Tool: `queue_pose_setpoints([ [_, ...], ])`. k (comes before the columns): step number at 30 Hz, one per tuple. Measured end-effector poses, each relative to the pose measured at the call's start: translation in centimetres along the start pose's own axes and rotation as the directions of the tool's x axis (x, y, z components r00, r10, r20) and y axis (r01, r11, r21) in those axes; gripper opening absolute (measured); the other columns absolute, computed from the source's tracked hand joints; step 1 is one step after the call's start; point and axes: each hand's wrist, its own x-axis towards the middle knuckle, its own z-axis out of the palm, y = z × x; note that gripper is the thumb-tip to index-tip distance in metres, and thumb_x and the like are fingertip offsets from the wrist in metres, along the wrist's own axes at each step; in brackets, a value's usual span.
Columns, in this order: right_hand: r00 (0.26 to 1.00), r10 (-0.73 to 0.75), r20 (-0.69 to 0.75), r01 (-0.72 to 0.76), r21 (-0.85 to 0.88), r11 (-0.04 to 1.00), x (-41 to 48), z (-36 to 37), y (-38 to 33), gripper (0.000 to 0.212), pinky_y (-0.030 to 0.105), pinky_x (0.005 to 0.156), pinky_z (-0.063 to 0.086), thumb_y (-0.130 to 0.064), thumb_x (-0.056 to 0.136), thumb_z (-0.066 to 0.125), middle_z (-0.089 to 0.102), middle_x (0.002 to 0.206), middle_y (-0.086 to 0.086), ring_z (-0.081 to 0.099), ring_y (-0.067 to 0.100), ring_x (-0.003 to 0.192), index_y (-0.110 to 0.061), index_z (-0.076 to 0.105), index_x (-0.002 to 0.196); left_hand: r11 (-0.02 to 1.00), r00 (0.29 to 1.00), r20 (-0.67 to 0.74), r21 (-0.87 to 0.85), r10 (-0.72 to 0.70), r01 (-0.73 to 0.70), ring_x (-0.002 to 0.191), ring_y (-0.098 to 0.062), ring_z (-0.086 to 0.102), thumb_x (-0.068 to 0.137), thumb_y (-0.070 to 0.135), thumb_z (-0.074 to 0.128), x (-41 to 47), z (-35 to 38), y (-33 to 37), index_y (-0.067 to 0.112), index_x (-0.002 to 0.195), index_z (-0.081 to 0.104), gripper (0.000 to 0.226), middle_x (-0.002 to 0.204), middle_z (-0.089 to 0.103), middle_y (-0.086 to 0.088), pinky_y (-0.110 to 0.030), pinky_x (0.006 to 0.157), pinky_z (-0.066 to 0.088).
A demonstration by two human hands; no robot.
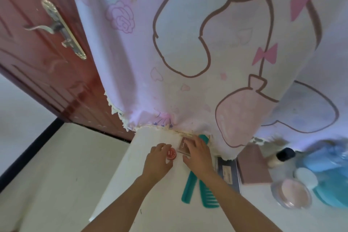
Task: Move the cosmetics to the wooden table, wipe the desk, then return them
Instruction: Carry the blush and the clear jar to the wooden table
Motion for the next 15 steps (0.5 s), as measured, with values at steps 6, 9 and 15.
queue_pose_setpoints([
  [6, 0.998, -0.035, 0.059, 0.037, -0.037, 0.999, 1.8, 1.3, 1.0, 0.054, 0.034, 0.106, 0.023, -0.021, 0.079, 0.060, 0.032, 0.142, 0.003, 0.025, 0.021, 0.134, -0.019, 0.042, 0.130, 0.995, 0.997, 0.074, 0.093, 0.019, -0.026, 0.126, -0.021, 0.035, 0.085, 0.026, 0.055, 1.6, 0.7, 0.1, 0.022, 0.136, 0.036, 0.055, 0.141, 0.039, 0.003, -0.029, 0.098, 0.035],
  [9, 0.998, -0.058, 0.016, 0.058, -0.006, 0.998, 1.9, 1.5, 1.5, 0.052, 0.037, 0.100, 0.030, -0.019, 0.073, 0.067, 0.045, 0.132, 0.006, 0.040, 0.027, 0.125, -0.016, 0.052, 0.122, 0.993, 0.999, 0.036, 0.112, 0.022, -0.026, 0.123, -0.022, 0.037, 0.087, 0.025, 0.051, 1.7, 1.4, -0.1, 0.022, 0.133, 0.041, 0.047, 0.137, 0.044, 0.003, -0.029, 0.096, 0.036],
  [15, 0.999, -0.037, 0.009, 0.036, 0.066, 0.997, 1.7, 0.9, 1.3, 0.055, 0.035, 0.099, 0.029, -0.026, 0.076, 0.066, 0.047, 0.129, 0.006, 0.040, 0.028, 0.119, -0.017, 0.049, 0.127, 0.999, 0.996, -0.081, -0.040, -0.035, 0.032, 0.114, -0.019, 0.045, 0.089, 0.028, 0.051, 1.0, 1.3, -0.8, 0.018, 0.128, 0.048, 0.040, 0.128, 0.053, 0.002, -0.026, 0.091, 0.037],
])
